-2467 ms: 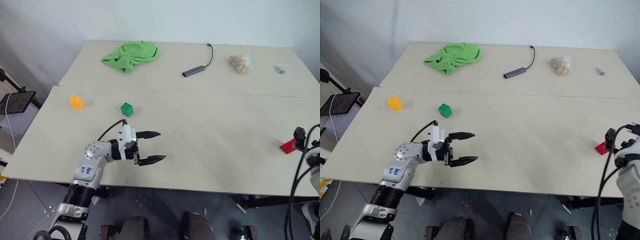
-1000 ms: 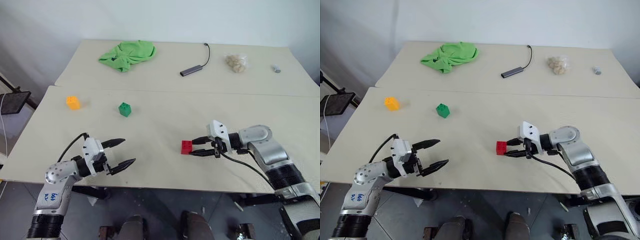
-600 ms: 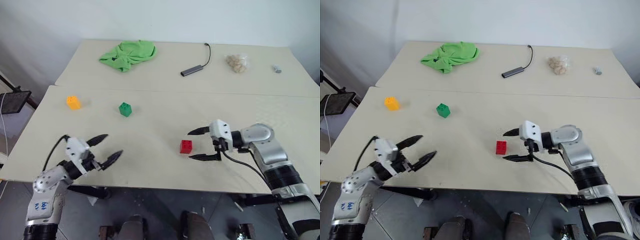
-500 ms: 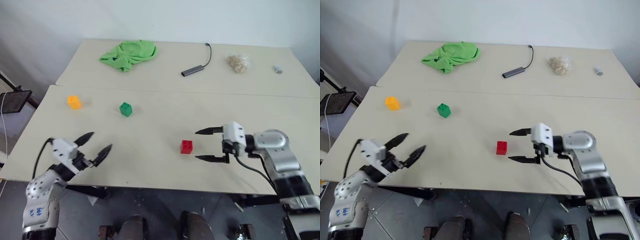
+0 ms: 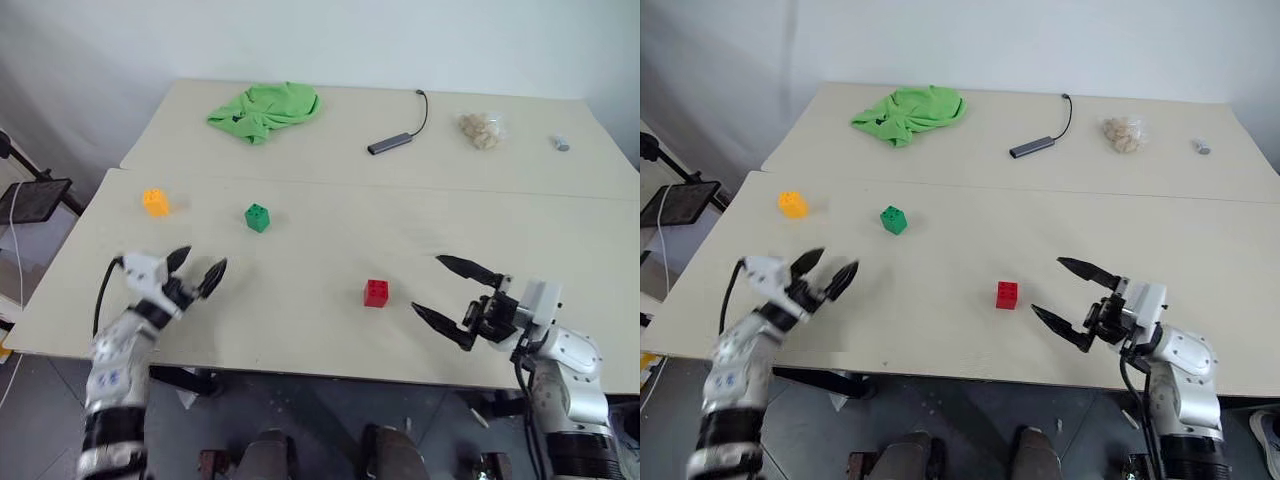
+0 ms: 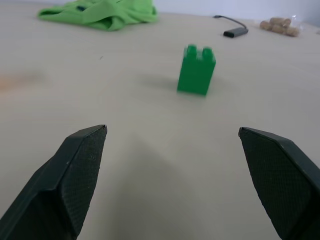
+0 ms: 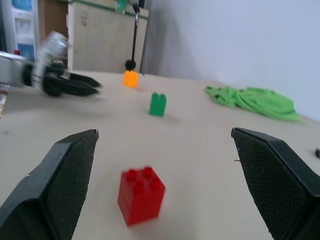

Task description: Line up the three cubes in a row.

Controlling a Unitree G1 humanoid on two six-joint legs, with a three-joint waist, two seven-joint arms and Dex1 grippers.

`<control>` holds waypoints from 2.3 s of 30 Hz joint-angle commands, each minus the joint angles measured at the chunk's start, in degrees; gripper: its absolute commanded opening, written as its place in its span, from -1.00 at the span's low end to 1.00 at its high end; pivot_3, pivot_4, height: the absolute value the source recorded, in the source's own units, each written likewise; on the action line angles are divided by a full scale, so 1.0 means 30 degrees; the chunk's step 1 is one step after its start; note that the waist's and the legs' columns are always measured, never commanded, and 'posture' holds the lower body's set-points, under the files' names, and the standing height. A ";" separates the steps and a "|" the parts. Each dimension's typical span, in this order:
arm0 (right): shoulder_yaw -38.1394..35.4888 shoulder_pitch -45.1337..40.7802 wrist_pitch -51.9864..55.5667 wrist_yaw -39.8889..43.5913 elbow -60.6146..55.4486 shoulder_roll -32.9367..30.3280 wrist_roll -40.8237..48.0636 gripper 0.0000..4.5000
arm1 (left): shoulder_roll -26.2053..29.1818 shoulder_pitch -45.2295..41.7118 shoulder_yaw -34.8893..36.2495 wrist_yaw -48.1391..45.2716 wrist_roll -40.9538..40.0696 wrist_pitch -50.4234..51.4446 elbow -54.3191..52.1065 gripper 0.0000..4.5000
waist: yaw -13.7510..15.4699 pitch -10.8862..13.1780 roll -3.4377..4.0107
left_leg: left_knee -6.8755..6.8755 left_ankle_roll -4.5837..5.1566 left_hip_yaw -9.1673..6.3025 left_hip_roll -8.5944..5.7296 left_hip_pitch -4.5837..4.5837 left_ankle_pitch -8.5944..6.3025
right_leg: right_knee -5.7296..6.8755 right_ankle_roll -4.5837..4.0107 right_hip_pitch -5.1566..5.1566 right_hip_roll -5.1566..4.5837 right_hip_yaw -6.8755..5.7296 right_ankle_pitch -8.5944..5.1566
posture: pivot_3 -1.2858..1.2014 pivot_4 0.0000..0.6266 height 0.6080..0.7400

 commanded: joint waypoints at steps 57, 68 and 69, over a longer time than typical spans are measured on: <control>0.0528 0.5189 0.2450 -0.2514 -0.5743 -0.1869 0.0615 1.00 | 0.0261 -0.9084 -0.4664 -1.4955 0.2724 -0.8053 1.1745 0.98 | -0.0232 0.0020 -0.0034 | 0.0006 0.0051 0.0059 0.0013 -0.0021 -0.0042 | -0.0046 0.0059 -0.0019 0.0016 0.0005 0.0031 | 0.03 -0.52 1.00; 0.2526 0.0821 0.4374 -0.0542 -0.3779 -0.1316 0.1535 1.00 | 0.3304 0.4473 0.2038 -0.7339 -0.0802 -0.2513 -0.2433 0.98 | -0.0476 0.0021 -0.0031 | 0.0012 0.0025 0.0024 0.0086 0.0001 -0.0075 | -0.0023 0.0057 -0.0015 0.0048 0.0009 0.0032 | 0.03 -0.52 1.00; 0.2674 0.0250 0.4231 -0.0417 -0.3416 -0.1015 0.1511 1.00 | 0.2670 0.5515 0.3079 -0.5739 -0.1123 -0.2277 -0.3204 0.98 | -0.0394 0.0021 -0.0030 | 0.0019 0.0026 0.0017 0.0087 0.0000 -0.0075 | -0.0026 0.0056 -0.0008 0.0048 0.0006 0.0033 | 0.03 -0.52 1.00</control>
